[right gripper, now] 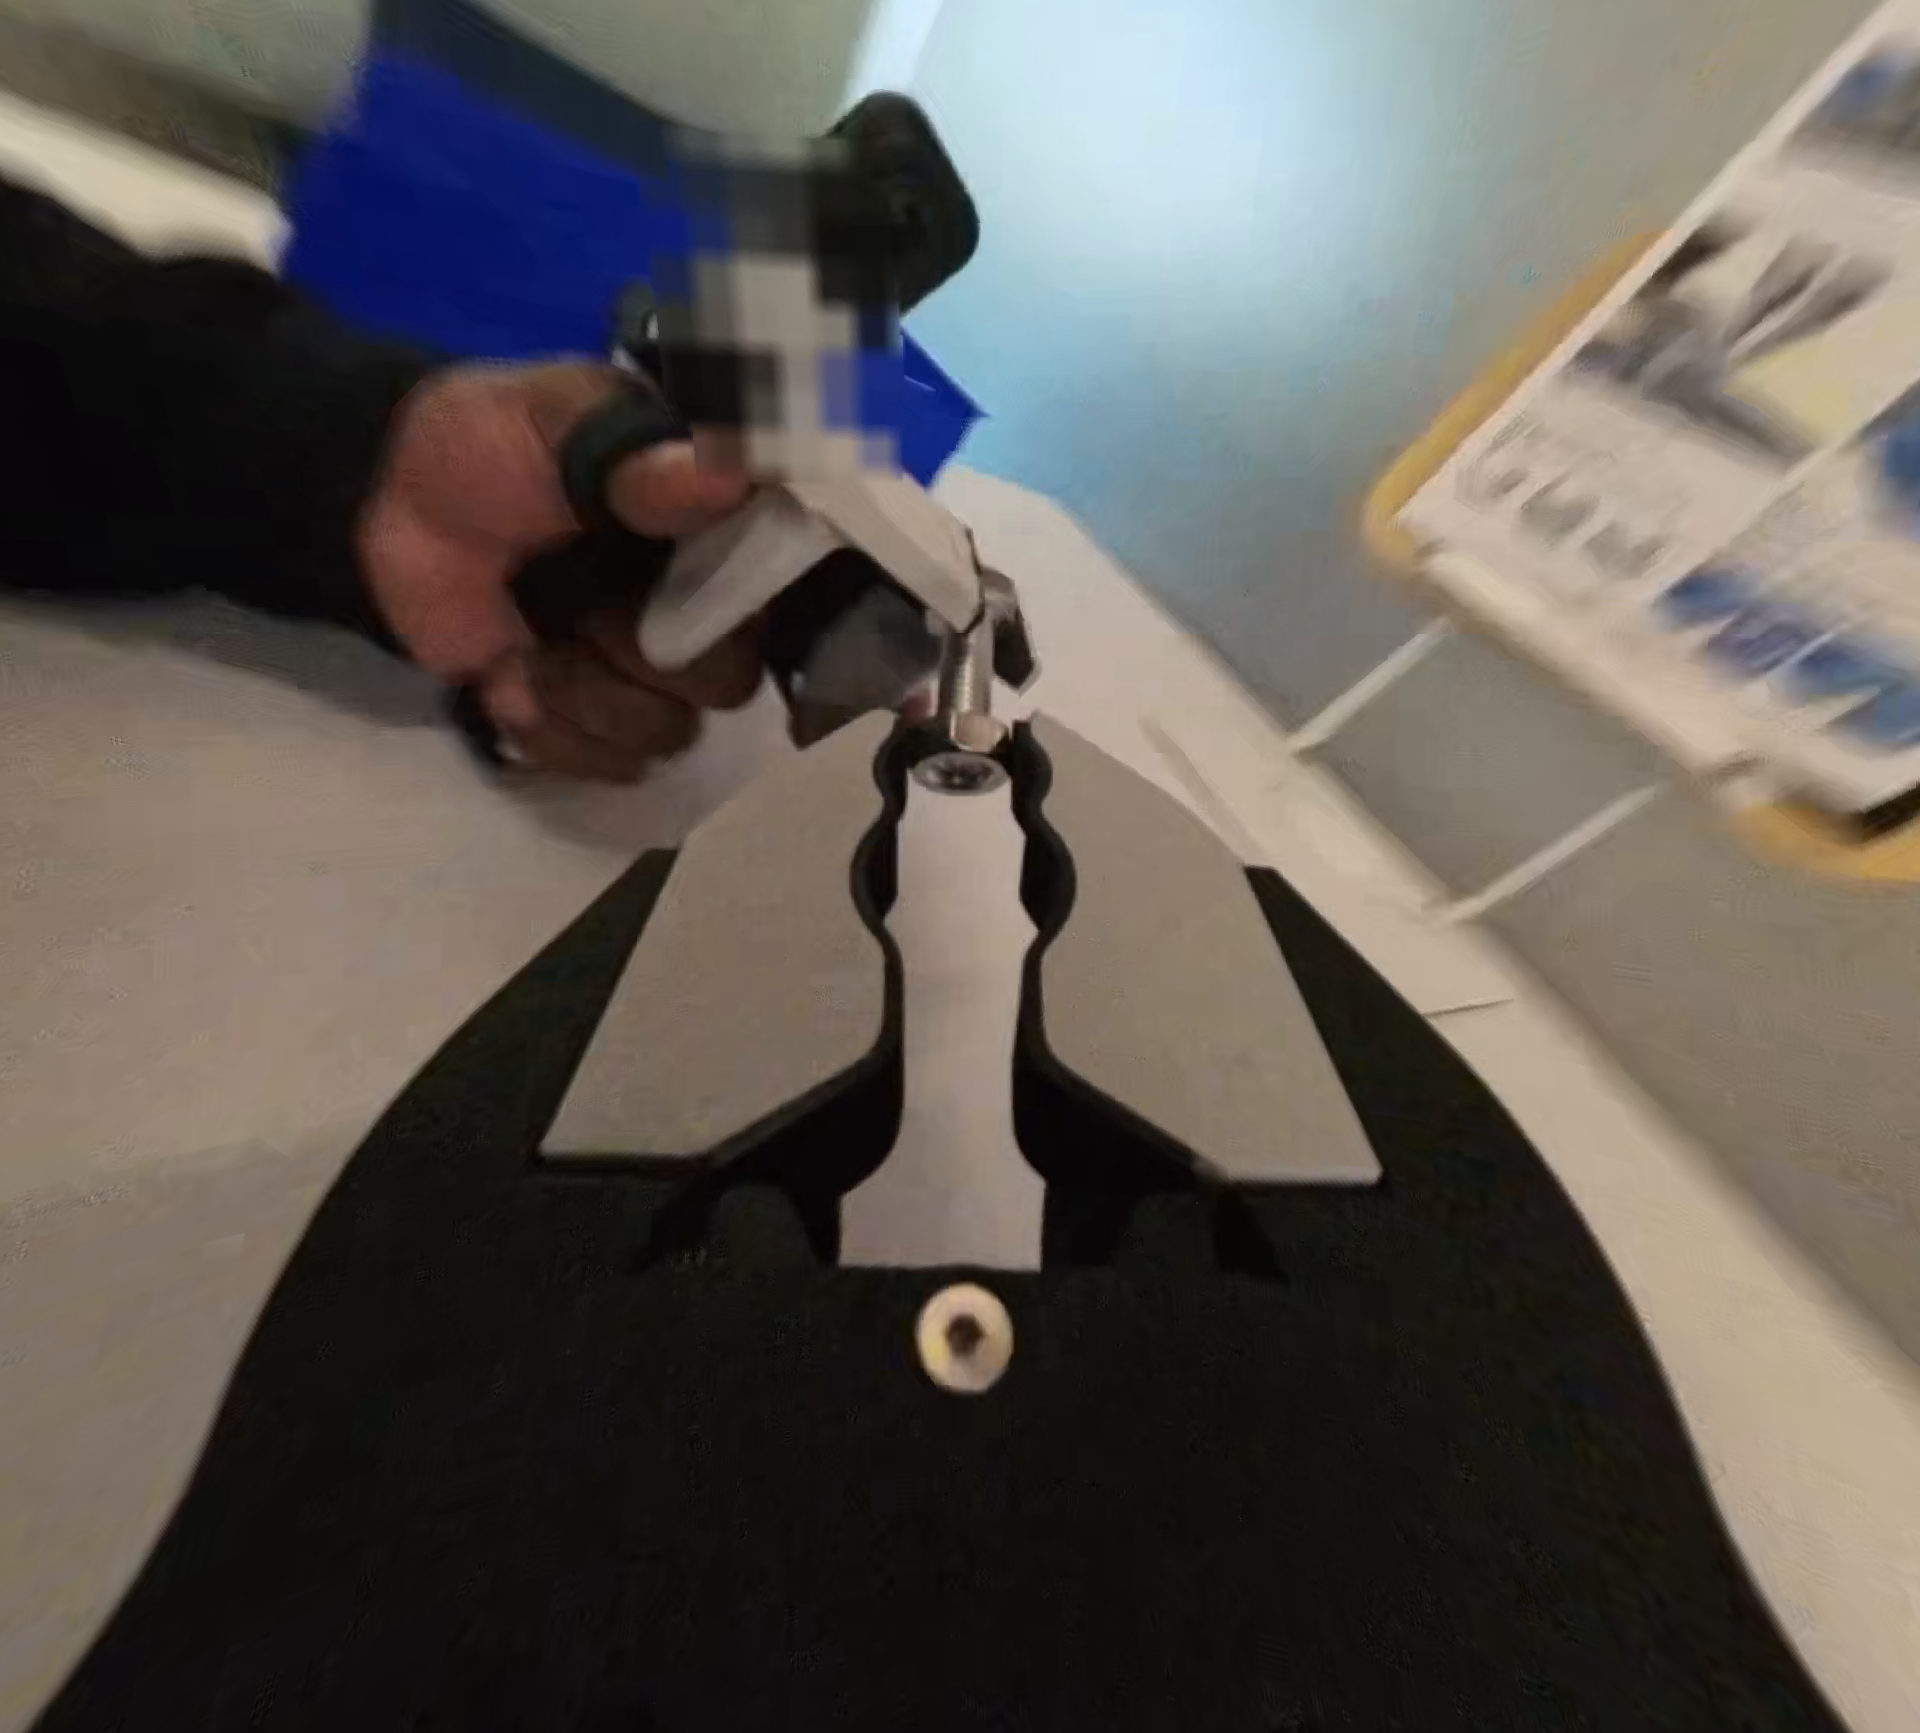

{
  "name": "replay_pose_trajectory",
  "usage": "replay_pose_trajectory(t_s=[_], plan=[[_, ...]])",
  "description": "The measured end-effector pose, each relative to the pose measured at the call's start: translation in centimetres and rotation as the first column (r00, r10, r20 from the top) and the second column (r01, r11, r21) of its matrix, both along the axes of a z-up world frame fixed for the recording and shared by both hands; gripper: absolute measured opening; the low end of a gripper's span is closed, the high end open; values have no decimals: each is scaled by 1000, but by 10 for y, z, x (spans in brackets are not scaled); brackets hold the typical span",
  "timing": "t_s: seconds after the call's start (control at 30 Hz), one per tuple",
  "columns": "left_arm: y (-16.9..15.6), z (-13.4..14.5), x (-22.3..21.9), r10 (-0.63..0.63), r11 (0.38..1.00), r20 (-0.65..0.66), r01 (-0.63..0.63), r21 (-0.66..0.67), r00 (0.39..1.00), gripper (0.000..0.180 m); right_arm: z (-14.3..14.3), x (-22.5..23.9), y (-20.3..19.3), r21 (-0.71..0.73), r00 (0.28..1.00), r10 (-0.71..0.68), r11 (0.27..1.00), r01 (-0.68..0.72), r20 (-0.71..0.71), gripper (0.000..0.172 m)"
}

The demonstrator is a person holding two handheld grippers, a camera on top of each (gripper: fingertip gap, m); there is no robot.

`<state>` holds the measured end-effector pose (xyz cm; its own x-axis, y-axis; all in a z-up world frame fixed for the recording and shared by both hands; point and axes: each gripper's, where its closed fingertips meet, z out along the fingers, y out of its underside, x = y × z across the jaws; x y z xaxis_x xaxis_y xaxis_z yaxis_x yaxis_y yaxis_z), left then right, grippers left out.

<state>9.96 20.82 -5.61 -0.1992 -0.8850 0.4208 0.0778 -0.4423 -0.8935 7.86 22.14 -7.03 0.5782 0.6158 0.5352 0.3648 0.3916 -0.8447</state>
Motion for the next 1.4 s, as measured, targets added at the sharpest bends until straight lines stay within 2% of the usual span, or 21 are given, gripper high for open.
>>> replay_pose_trajectory(t_s=[0.07, 0.1, 0.37, 0.47, 0.57, 0.63, 0.7, 0.77, 0.83, 0.9, 0.97, 1.0, 1.07, 1.13, 1.2, 1.27, 1.33, 1.4], plan=[[-1, -1, 2, -7, 1000, -6, 7, -11, 1000, 17, 1, 1, 0, 306, 965, -157, 948, 88, 212, 18], [-1, 0, 1, -11, 1000, -6, 11, -22, 1000, 17, 2, 1, 0, 387, 943, -210, 917, 98, 258, 18], [1, 2, -1, -21, 995, 27, 24, -93, 999, 17, 5, 1, 0, 477, 912, -283, 871, 115, 297, 18], [2, 5, -2, -19, 995, 46, 24, -96, 999, 17, 4, 0, -1, 361, 950, -210, 925, 116, 232, 20], [4, 9, -4, -9, 995, 80, 17, -94, 997, 17, 3, -2, 1, 55, 997, -66, 996, 63, 48, 40], [5, 11, -6, 0, 997, 90, 7, -80, 996, 17, 0, -6, -2, -187, 992, 45, 980, -67, -119, 48], [5, 12, -6, 8, 999, 89, -4, -48, 996, 17, 1, -9, -5, -390, 941, 103, 891, -232, -324, 51], [3, 13, -6, 11, 1000, 93, -9, -17, 996, 17, 6, -10, -9, -505, 848, 119, 757, -414, -516, 51], [2, 14, -7, 8, 1000, 100, -8, 2, 995, 17, 10, -9, -10, -546, 752, 94, 630, -553, -653, 49], [0, 15, -7, 1, 1000, 104, -2, 12, 995, 17, 12, -7, -10, -548, 679, 62, 539, -639, -731, 42], [-2, 13, -6, -8, 1000, 94, 6, 19, 996, 17, 13, -6, -10, -544, 640, 41, 487, -683, -767, 33], [-3, 12, -4, -12, 1000, 82, 11, 22, 997, 17, 13, -6, -11, -539, 633, 44, 480, -692, -773, 23], [-3, 10, -3, -15, 1000, 74, 14, 20, 997, 17, 12, -4, -9, -540, 665, 61, 531, -653, -744, 17], [-2, 8, -2, -9, 1000, 55, 9, 4, 998, 17, 8, -2, -5, -527, 761, 95, 665, -528, -642, 17], [2, 3, -1, -1, 1000, 24, 2, -31, 1000, 17, 4, 0, -1, -435, 885, 112, 839, -328, -452, 17], [2, 2, 0, -9, 998, 24, 11, -57, 1000, 17, 2, 1, 1, -215, 978, 75, 970, -117, -195, 17], [2, 2, 0, -14, 998, 23, 16, -68, 1000, 17, 1, 2, 1, 72, 997, -44, 997, 40, 56, 17], [3, 1, 1, -20, 996, 19, 21, -90, 1000, 17, 3, 3, 2, 299, 964, -172, 948, 107, 202, 17]])
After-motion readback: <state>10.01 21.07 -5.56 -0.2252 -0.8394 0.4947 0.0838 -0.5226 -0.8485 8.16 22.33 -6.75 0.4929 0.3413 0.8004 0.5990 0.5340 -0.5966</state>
